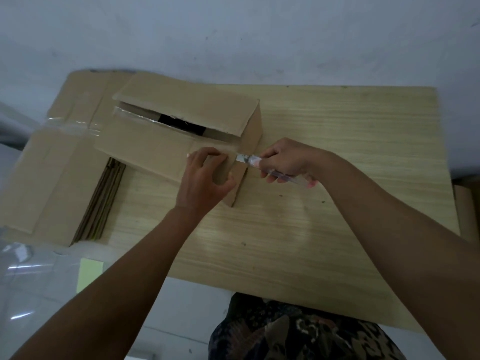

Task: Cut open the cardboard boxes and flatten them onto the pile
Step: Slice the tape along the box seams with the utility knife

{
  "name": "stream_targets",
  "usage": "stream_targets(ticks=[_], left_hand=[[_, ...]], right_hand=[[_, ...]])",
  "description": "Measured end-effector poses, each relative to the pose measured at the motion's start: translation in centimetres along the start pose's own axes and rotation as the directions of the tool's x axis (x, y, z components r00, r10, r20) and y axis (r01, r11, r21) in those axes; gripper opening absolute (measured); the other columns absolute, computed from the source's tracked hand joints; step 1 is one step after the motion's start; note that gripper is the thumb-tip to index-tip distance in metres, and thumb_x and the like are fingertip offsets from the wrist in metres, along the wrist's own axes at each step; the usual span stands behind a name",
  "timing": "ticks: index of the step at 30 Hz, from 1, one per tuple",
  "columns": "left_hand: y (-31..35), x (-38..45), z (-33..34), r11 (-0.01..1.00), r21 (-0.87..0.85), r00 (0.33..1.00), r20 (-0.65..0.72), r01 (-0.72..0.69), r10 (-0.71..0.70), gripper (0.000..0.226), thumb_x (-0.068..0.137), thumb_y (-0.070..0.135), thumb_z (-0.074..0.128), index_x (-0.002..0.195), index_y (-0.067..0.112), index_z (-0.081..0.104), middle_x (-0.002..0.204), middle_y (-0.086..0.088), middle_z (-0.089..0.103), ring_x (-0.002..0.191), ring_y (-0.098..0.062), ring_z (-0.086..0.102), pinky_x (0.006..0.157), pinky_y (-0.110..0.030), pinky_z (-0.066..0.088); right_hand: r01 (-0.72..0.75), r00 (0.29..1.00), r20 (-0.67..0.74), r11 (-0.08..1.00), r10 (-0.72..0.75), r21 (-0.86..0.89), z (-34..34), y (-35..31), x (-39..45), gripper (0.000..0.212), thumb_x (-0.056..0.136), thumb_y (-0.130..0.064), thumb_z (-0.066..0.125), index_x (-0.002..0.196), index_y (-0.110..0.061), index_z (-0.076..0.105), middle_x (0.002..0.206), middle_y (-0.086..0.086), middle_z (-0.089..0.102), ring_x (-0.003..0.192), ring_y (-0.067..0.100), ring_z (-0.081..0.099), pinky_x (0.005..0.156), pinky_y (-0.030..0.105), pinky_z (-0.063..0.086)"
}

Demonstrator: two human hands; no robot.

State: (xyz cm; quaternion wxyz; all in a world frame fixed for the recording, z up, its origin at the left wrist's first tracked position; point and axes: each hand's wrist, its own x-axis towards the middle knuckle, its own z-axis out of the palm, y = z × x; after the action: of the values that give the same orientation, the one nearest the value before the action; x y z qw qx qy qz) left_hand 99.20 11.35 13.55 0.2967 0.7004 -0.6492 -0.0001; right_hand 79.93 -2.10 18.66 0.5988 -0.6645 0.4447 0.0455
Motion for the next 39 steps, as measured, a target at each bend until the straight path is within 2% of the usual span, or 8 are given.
stream_targets(ticks=[4,8,14,18,23,29,36,39], left_hand=[[-0.3,0.3,0.0,0.999,0.009,0.999,-0.008,0.032,-0.032,0.044,0.072,0.026,0.075,0.110,0.005,0.070,0.115,-0.013,0.062,0.099,-0.034,0.062,0.082,-0.059,0.054],[0.1,0.2,0.4,0.999,-0.030,1.000,-0.008,0.029,-0.030,0.042,0.074,0.026,0.074,0.111,0.007,0.070,0.117,-0.010,0.061,0.103,-0.030,0.061,0.086,-0.064,0.052],[-0.2,0.2,0.7,0.998,0.010,0.998,-0.005,0.057,-0.057,0.044,0.079,0.023,0.069,0.116,-0.003,0.068,0.118,-0.018,0.061,0.107,-0.032,0.061,0.088,-0.037,0.055],[-0.1,0.1,0.9,0.998,0.007,0.998,0.015,0.068,-0.068,0.049,0.085,0.024,0.067,0.122,-0.007,0.064,0.125,-0.019,0.060,0.114,-0.031,0.060,0.100,-0.034,0.051],[-0.5,0.2,0.8,0.999,-0.027,0.999,0.000,0.037,-0.037,0.044,0.083,0.019,0.070,0.119,-0.006,0.069,0.122,-0.018,0.063,0.111,-0.030,0.064,0.096,-0.033,0.055],[-0.7,0.5,0.6,0.997,-0.056,0.999,-0.011,0.047,-0.047,0.044,0.080,0.022,0.074,0.117,-0.002,0.071,0.120,-0.013,0.065,0.110,-0.025,0.063,0.098,-0.024,0.050],[-0.7,0.5,0.7,0.997,-0.064,0.999,-0.015,0.045,-0.046,0.044,0.082,0.024,0.071,0.117,-0.003,0.071,0.121,-0.014,0.064,0.111,-0.027,0.063,0.098,-0.030,0.052],[-0.6,0.5,0.6,0.996,-0.067,0.998,-0.029,0.057,-0.059,0.045,0.081,0.025,0.072,0.117,-0.002,0.072,0.121,-0.013,0.064,0.111,-0.025,0.063,0.098,-0.030,0.052]], right_hand=[[0.028,0.999,0.019,0.998,-0.027,-0.060,-0.7,-1.1,0.4,0.016,0.099,-0.028,0.062,0.105,-0.017,0.073,0.097,0.002,0.075,0.073,0.007,0.072,0.061,0.022,0.055],[-0.015,0.998,0.065,0.998,0.018,-0.055,-1.9,-0.8,0.1,0.020,0.099,-0.028,0.063,0.111,-0.016,0.072,0.099,0.002,0.076,0.074,0.008,0.072,0.064,0.023,0.056],[0.046,0.998,-0.029,0.998,-0.047,-0.031,0.3,-1.2,0.5,0.031,0.097,-0.041,0.063,0.098,-0.012,0.073,0.090,0.002,0.073,0.066,0.006,0.066,0.057,0.019,0.051],[0.034,0.999,-0.033,0.989,-0.039,-0.142,-1.4,-1.9,0.0,0.033,0.096,-0.042,0.066,0.077,-0.015,0.070,0.059,-0.007,0.068,0.044,-0.003,0.059,0.042,0.011,0.043],[0.020,0.999,-0.032,0.996,-0.023,-0.091,-0.3,-1.9,1.0,0.031,0.094,-0.042,0.068,0.085,-0.012,0.073,0.085,0.002,0.075,0.063,0.004,0.069,0.054,0.020,0.051],[0.026,1.000,-0.005,0.994,-0.027,-0.105,-1.6,-2.1,1.0,0.029,0.095,-0.039,0.067,0.094,-0.012,0.075,0.092,0.002,0.077,0.070,0.007,0.072,0.058,0.021,0.055],[0.008,0.999,-0.034,0.998,-0.010,-0.064,-0.8,-2.5,2.0,0.030,0.096,-0.034,0.067,0.096,-0.005,0.075,0.097,0.009,0.077,0.071,0.012,0.072,0.059,0.022,0.057],[-0.019,0.995,-0.095,0.997,0.013,-0.068,-2.3,-1.7,1.6,0.030,0.095,-0.038,0.068,0.092,-0.010,0.075,0.092,0.005,0.077,0.072,0.013,0.073,0.062,0.025,0.059]])
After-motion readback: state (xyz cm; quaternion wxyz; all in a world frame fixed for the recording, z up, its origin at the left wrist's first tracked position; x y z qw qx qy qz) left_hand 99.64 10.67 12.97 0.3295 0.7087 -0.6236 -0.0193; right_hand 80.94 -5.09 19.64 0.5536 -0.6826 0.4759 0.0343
